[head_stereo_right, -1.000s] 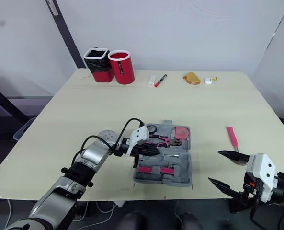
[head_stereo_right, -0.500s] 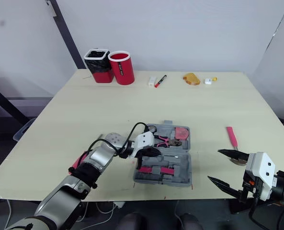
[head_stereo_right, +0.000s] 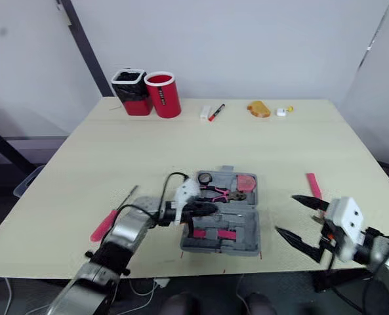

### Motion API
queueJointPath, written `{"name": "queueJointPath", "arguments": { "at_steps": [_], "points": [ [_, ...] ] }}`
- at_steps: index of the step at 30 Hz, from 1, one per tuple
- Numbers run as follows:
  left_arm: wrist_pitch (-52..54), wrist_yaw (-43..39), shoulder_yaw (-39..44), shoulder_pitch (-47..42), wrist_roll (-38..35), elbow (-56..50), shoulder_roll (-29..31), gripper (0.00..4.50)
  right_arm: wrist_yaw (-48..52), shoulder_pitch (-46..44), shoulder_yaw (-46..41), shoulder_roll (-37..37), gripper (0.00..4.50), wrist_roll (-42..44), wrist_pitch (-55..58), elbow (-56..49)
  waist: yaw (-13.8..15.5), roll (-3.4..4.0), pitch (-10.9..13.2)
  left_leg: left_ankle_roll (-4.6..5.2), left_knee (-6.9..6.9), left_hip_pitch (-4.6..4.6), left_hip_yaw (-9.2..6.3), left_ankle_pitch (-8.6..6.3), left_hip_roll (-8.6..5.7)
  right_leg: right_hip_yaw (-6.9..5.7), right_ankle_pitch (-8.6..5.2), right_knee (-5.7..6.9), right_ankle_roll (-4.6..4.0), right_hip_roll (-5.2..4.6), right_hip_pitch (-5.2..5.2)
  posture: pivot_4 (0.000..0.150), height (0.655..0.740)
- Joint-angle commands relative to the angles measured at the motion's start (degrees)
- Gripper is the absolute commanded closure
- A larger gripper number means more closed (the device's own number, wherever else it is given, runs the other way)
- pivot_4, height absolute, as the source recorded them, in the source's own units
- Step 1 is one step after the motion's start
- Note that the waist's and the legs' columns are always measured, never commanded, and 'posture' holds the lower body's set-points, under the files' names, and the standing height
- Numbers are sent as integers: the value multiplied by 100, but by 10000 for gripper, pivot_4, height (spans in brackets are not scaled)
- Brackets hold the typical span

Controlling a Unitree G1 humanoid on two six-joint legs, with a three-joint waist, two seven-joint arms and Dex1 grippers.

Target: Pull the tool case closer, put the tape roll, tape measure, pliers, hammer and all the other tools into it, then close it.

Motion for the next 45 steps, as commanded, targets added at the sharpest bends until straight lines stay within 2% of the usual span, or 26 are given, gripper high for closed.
{"name": "queueJointPath", "arguments": {
  "at_steps": [1,5,8,9,12,13,14,15,17,19,20,25,30,40,45],
  "points": [
    [144,1015,888,309,-454,-994,-194,44622,-540,-343,160,200,0,-89,192,51,25,7,-1,0,0,2,-2,0,-2,0,0,1,0,-1,2,1500,7400],
    [214,1979,1806,1135,-728,-1776,-349,44622,-1072,-846,370,680,0,-335,43,428,27,6,-2,0,0,4,2,0,-7,5,1,-5,1,-4,5,1500,7400],
    [535,2144,2469,1826,-1307,-2262,-258,44622,-1327,-1189,389,975,0,-519,-171,877,1,7,0,0,-5,5,2,0,-4,4,5,-3,9,-3,2,1500,7400],
    [500,2044,2630,2117,-1468,-2423,-189,42366,-1357,-1252,365,1024,0,-567,-254,1056,-9,7,0,0,-6,5,1,0,-4,1,5,-3,7,-2,1,1500,7400],
    [408,1952,2737,2481,-1665,-2650,-68,32546,-1342,-1303,335,1068,0,-616,-407,1292,65,10,3,0,-8,6,12,0,-6,-1,-1,-4,-2,-5,2,1500,7400],
    [367,1979,2722,2602,-1582,-2678,-12,27267,-1344,-1291,291,1072,0,-608,-453,1366,86,10,3,0,-8,5,22,0,-9,-4,-1,-5,-2,-8,4,1500,7400],
    [324,1953,2866,2915,-1602,-2737,30,23854,-1137,-1125,195,988,0,-588,-609,1502,89,10,3,0,-7,4,29,0,-10,-5,-1,-5,-2,-10,4,1500,7400],
    [212,1781,3127,3411,-1688,-2796,92,20174,-838,-781,-31,873,0,-506,-780,1691,56,4,-3,0,-7,4,31,0,-10,-5,-1,-6,-2,-11,4,1500,7400],
    [-3,1494,3665,4368,-1843,-2815,200,9209,-153,77,-602,700,0,-246,-1184,2042,40,-3,-12,7,-19,11,42,-6,-8,5,-3,-17,1,-17,6,1500,7400],
    [-103,1427,3869,4828,-1941,-2843,203,2368,114,528,-939,622,0,-127,-1425,2274,33,-5,-12,23,-40,11,48,-18,-8,7,-19,-32,5,-20,2,1500,7400],
    [-127,1422,3924,5003,-1992,-2864,190,1055,189,695,-1060,590,0,-123,-1532,2408,33,0,-8,29,-46,11,49,-22,-6,7,-28,-37,1,-20,1,1500,7400],
    [-450,1279,4090,5619,-1963,-2583,153,1055,537,1154,-1449,533,0,-204,-2080,3190,6,31,8,12,-38,42,47,-33,21,10,-43,-32,23,-39,-2,1500,7400],
    [-456,1304,4038,5532,-2078,-2593,238,1055,647,1093,-1421,487,0,-228,-2256,3440,-112,27,6,0,-37,53,55,-40,27,7,-43,-33,23,-57,-3,1500,7400],
    [-120,1132,3692,4810,-2284,-2867,780,1055,543,626,-1108,300,0,-83,-1683,2633,-85,23,5,24,-47,40,51,-26,25,-8,-28,-30,-1,-48,-16,1500,7400],
    [306,1135,3407,4270,-2414,-3096,1183,1055,487,-24,-762,-56,0,-154,-1161,2372,-90,27,9,25,-43,43,55,-26,25,-3,-27,-27,-2,-49,-15,1500,7400]
  ]
}}
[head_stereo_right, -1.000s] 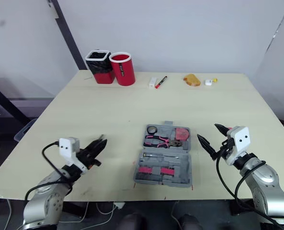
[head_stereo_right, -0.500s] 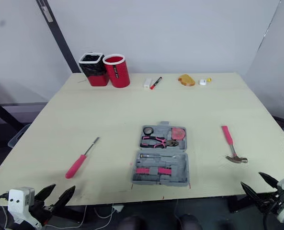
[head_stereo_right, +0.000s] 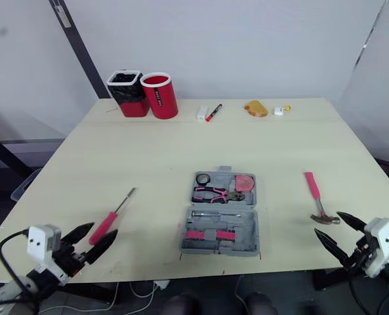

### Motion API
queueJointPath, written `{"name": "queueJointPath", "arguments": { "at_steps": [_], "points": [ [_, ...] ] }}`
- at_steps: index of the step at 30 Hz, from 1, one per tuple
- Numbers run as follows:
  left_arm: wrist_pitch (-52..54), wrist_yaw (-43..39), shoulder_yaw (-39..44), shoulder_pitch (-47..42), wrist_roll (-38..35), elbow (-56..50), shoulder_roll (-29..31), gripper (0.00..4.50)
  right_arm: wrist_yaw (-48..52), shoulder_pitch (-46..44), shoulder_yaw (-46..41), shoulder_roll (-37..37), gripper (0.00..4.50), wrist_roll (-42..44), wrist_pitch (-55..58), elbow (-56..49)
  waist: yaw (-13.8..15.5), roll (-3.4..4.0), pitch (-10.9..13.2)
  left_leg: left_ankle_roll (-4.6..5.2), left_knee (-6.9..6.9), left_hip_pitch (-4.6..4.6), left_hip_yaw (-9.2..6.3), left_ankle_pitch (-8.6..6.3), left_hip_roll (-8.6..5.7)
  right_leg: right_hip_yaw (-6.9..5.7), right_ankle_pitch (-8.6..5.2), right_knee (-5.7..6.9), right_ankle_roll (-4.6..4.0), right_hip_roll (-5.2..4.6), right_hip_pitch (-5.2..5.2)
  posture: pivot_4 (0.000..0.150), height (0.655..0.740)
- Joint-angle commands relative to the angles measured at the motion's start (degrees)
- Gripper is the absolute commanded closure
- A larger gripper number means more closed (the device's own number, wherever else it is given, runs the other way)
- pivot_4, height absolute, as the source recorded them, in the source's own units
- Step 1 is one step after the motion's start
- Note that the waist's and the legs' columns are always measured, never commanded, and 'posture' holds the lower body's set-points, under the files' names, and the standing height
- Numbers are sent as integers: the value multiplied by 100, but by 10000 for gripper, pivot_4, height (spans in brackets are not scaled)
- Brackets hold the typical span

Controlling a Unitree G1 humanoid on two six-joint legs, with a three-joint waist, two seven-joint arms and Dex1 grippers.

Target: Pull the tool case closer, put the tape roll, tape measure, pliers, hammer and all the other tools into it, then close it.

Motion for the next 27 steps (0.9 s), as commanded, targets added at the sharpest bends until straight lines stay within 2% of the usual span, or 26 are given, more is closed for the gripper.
{"name": "queueJointPath", "arguments": {
  "at_steps": [1,4,9,12,15,17,22,27],
  "points": [
    [336,24,-174,-312,-206,-449,261,1055,-96,-476,131,-336,0,24,408,-256,0,0,0,0,0,0,0,0,-1,0,0,0,0,0,0,1500,7400],
    [588,-198,-338,-497,-483,-802,457,1055,-688,-1003,227,-507,0,-196,1055,-66,-3,-4,-1,1,-2,-3,0,0,-10,0,2,2,-2,1,4,1500,7400],
    [914,-1047,-653,-694,-1042,-1293,1013,1055,-1639,-1882,643,-638,0,-668,2334,366,-5,-2,2,1,-4,-12,-2,1,-29,-1,3,6,-6,3,-1,1500,7400],
    [823,-1211,-879,-1004,-942,-1379,1230,1055,-2253,-2425,1049,-687,0,-1182,3144,767,-2,1,4,2,-2,-11,-1,2,-33,-1,3,8,-6,4,0,1500,7400],
    [539,-1425,-1093,-1289,-747,-1353,1307,1055,-2438,-2901,1112,-470,0,-1115,3601,1162,-4,2,4,2,0,-12,2,2,-39,1,3,10,-6,6,1,1500,7400],
    [301,-1595,-1134,-1498,-848,-1221,1156,1055,-2687,-3126,1054,-278,0,-1151,3630,1427,-7,1,4,3,1,-14,3,3,-39,4,4,10,-6,8,2,1500,7400],
    [730,-2466,-1134,-1838,-1467,-967,1595,1055,-3188,-3178,953,153,0,-1325,3239,1679,-13,6,7,3,-5,-24,2,3,-37,-2,2,9,-5,22,-1,1500,7400],
    [730,-2766,-1168,-2034,-1563,-818,1670,1055,-3527,-3040,957,357,0,-1482,2999,1745,-24,10,10,3,-4,-25,5,3,-38,3,2,7,-3,22,0,1500,7400]
  ]
}}
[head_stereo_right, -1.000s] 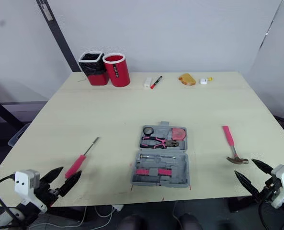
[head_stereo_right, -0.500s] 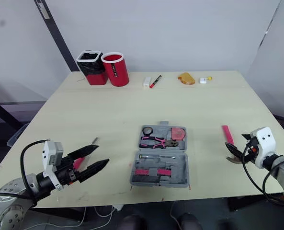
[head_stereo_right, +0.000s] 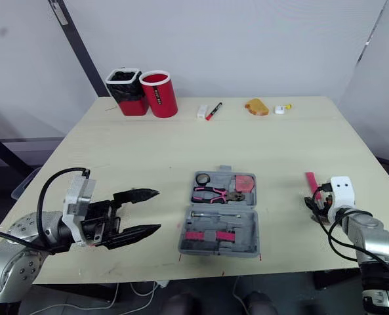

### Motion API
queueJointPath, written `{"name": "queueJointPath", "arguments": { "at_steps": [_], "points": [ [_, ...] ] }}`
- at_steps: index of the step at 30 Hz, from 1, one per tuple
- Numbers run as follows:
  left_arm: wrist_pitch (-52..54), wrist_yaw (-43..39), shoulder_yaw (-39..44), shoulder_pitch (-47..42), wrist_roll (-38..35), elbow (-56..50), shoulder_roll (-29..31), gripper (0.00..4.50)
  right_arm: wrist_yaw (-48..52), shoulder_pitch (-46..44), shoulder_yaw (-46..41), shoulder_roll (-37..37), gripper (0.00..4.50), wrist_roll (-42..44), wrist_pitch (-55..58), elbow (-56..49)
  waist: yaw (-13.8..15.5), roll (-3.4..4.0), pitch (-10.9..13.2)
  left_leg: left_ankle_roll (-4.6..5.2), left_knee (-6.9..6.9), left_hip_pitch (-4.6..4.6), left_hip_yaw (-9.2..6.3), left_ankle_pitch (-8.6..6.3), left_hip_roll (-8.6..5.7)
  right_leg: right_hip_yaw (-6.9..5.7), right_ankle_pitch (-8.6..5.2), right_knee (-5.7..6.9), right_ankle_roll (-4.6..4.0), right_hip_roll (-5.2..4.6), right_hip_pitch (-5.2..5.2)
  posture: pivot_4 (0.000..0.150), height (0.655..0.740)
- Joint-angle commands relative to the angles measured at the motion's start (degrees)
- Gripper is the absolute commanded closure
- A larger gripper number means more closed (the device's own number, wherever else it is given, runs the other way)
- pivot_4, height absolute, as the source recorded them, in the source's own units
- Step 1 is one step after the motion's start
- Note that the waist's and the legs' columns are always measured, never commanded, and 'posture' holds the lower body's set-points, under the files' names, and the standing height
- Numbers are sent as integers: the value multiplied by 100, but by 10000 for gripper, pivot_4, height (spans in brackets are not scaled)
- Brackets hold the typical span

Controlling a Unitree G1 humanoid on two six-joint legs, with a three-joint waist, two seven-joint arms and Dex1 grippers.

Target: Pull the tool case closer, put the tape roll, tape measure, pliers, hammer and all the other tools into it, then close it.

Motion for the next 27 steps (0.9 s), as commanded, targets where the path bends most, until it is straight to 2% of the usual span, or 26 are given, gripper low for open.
{"name": "queueJointPath", "arguments": {
  "at_steps": [1,6,7,8,9,10,12,16,27],
  "points": [
    [56,-163,42,-187,-235,4,37,1055,-323,29,-254,117,0,-73,-257,-14,-5,0,0,0,2,0,0,0,0,2,0,0,0,0,0,1500,7400],
    [78,-138,22,-336,-242,31,-24,1055,-496,85,-252,301,0,-160,-509,218,-10,-1,1,0,5,5,-2,1,0,6,1,7,1,5,2,1500,7400],
    [92,-127,20,-342,-255,21,-31,0,-492,89,-239,332,5272,-159,-546,258,-11,-1,1,1,5,5,-3,1,0,6,1,7,0,6,2,1500,7400],
    [100,-127,14,-338,-260,6,-33,0,-511,86,-235,367,7481,-166,-588,317,-14,-1,1,0,5,5,-3,1,0,6,1,7,0,6,2,1500,7400],
    [103,-127,11,-335,-257,-4,-37,0,-522,80,-234,391,13713,-171,-615,369,-16,-1,1,0,4,5,-4,1,0,6,1,7,0,7,2,1500,7400],
    [107,-110,12,-333,-257,-20,-47,0,-518,85,-229,408,17315,-177,-624,411,-18,-1,1,0,4,5,-3,1,0,7,1,7,0,7,2,1500,7400],
    [152,-86,17,-330,-292,-48,-59,0,-486,105,-213,424,27649,-194,-665,483,-13,-2,1,0,4,5,-3,1,0,8,1,7,0,6,2,1500,7400],
    [140,-8,15,-367,-275,-96,-112,0,-426,175,-211,467,44624,-160,-731,544,5,-5,-1,1,7,5,-8,1,-2,9,1,6,0,6,10,1500,7400],
    [313,179,-31,-476,-476,-229,-262,0,276,153,-190,145,44624,-45,-980,377,-1,-3,0,1,6,6,-9,1,-1,10,0,5,0,9,11,1500,7400]
  ]
}}
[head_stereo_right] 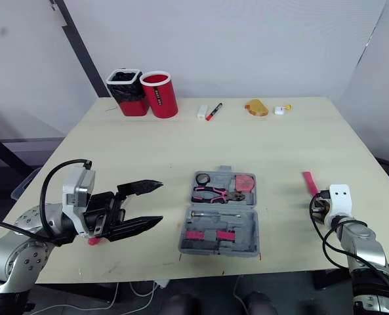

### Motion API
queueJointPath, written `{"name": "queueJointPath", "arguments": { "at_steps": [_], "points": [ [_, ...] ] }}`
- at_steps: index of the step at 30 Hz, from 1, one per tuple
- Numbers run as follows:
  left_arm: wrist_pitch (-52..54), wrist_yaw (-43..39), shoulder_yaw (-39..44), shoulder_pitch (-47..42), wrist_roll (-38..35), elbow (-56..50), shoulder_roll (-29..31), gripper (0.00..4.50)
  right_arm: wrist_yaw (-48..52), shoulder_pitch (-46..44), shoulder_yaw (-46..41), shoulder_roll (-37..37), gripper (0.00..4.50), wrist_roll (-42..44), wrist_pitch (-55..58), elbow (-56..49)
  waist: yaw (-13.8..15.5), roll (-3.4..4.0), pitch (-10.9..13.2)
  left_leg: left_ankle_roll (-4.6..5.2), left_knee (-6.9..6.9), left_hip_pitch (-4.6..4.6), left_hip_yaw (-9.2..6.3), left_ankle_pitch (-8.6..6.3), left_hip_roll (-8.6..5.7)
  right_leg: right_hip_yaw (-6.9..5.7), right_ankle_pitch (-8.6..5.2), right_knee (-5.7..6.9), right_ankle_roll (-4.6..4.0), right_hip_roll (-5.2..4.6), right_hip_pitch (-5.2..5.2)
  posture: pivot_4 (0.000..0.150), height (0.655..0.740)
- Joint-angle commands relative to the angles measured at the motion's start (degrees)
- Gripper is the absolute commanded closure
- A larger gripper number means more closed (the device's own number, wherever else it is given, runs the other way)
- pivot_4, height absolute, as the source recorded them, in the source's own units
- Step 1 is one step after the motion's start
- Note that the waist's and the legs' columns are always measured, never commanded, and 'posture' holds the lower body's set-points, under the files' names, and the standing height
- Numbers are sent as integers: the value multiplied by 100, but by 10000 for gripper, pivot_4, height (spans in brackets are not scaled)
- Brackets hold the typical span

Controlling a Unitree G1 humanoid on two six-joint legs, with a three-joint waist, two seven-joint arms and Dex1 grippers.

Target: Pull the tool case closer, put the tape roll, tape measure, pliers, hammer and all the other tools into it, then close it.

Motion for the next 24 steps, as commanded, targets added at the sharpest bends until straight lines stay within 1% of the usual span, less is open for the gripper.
{"name": "queueJointPath", "arguments": {
  "at_steps": [1,4,5,6,8,9,11,14,16,19,21,23,24],
  "points": [
    [62,57,22,-51,-217,-211,-28,0,384,54,-76,-243,44624,114,-75,-365,2,0,0,0,0,0,0,0,0,0,0,0,0,0,0,1500,7400],
    [275,251,132,4,-541,-286,-100,0,939,144,0,-551,44624,317,157,-1091,-1,24,17,0,0,-2,0,0,0,1,0,-1,0,-1,-1,1500,7400],
    [185,332,199,33,-517,-312,-169,0,1126,163,25,-655,44624,411,254,-1387,-6,26,20,0,0,-2,0,0,0,4,0,-1,1,-1,-2,1500,7400],
    [-113,247,210,137,-265,-325,-210,0,1342,155,64,-784,44624,566,453,-1749,-40,28,23,0,0,-1,-2,0,0,5,0,-1,1,-1,-2,1500,7400],
    [-491,254,364,290,-64,-195,-391,0,1888,89,304,-1160,44624,765,731,-2475,-49,27,24,0,-2,3,-4,0,2,13,1,0,2,1,-6,1500,7400],
    [-636,58,447,327,-96,-59,-413,0,2151,1,441,-1341,44624,890,903,-2825,-54,36,30,0,-1,5,-2,0,3,12,0,1,2,6,-4,1500,7400],
    [-740,-293,632,374,-185,195,-317,0,2472,-217,677,-1614,44624,1094,1260,-3337,-56,22,36,0,-6,10,0,0,6,17,0,2,1,9,-8,1500,7400],
    [-453,-894,1026,568,-479,614,135,0,2944,-671,1185,-2017,44624,1198,1622,-3959,-57,17,39,0,-5,8,-1,0,18,5,-2,3,0,19,-13,1500,7400],
    [-403,-1187,1322,772,-550,816,354,0,3208,-977,1539,-2257,44624,1204,1844,-4234,-48,9,42,0,-7,6,-5,0,24,-6,-7,0,0,20,-13,1500,7400],
    [-510,-1555,1777,1090,-413,1214,618,0,3714,-1552,2436,-2482,44624,866,1861,-4518,4,1,46,-1,-8,2,-11,-1,28,-8,-7,-8,-6,9,-15,1500,7400],
    [-678,-1771,1921,1180,-279,1462,696,0,3771,-1946,2913,-2391,44624,743,2095,-4519,16,-5,49,-1,-9,-16,-13,-1,28,-9,-5,-19,-6,-13,-31,1500,7400],
    [-835,-2008,1993,1266,-152,1688,753,0,3751,-2291,3483,-2060,44624,613,2396,-4432,-4,-22,54,-1,-8,-18,-10,-1,23,-10,-4,-23,-6,-26,-33,1500,7400],
    [-877,-2084,2006,1278,-121,1758,769,0,3854,-2393,3757,-2028,44624,485,2403,-4404,-4,-25,54,-1,-8,-18,-12,-1,23,-11,-4,-23,-6,-26,-34,1500,7400]
  ]
}}
